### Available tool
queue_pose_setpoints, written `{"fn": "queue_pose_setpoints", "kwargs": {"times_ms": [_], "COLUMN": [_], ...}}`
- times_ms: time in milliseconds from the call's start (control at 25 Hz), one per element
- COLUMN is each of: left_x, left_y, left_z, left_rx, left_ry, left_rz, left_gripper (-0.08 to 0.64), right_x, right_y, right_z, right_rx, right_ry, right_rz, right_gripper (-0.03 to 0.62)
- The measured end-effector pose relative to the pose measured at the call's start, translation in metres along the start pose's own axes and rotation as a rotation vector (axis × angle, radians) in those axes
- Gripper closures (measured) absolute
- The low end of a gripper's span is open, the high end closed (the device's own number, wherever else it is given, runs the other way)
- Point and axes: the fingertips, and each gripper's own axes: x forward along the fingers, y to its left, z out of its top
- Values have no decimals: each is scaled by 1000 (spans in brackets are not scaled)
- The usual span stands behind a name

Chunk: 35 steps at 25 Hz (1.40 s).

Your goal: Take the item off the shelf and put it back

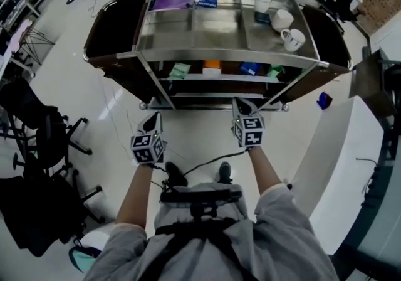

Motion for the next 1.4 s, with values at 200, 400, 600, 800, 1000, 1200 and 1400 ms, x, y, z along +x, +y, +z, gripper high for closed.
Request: {"fn": "queue_pose_setpoints", "kwargs": {"times_ms": [200, 400, 600, 800, 1000, 1200, 1400], "left_x": [-10, -16, -23, -31, -35, -40, -44], "left_y": [-11, -21, -25, -26, -25, -26, -28], "left_z": [1, 6, 6, -2, -6, -9, -13], "left_rx": [17, 11, 8, 0, -7, -7, -9], "left_ry": [-10, -28, -35, -30, -26, -27, -25], "left_rz": [-15, -22, -23, -12, -3, 0, 5], "left_gripper": [555, 555, 555, 555, 555, 555, 555], "right_x": [-38, -66, -83, -90, -90, -94, -97], "right_y": [-18, -31, -41, -46, -43, -37, -37], "right_z": [-20, -34, -44, -52, -56, -60, -64], "right_rx": [114, 185, 205, 238, 232, 228, 227], "right_ry": [-15, -22, -13, -7, 0, 5, 9], "right_rz": [-10, -28, -51, -55, -49, -36, -29], "right_gripper": [583, 583, 583, 584, 584, 584, 584]}}
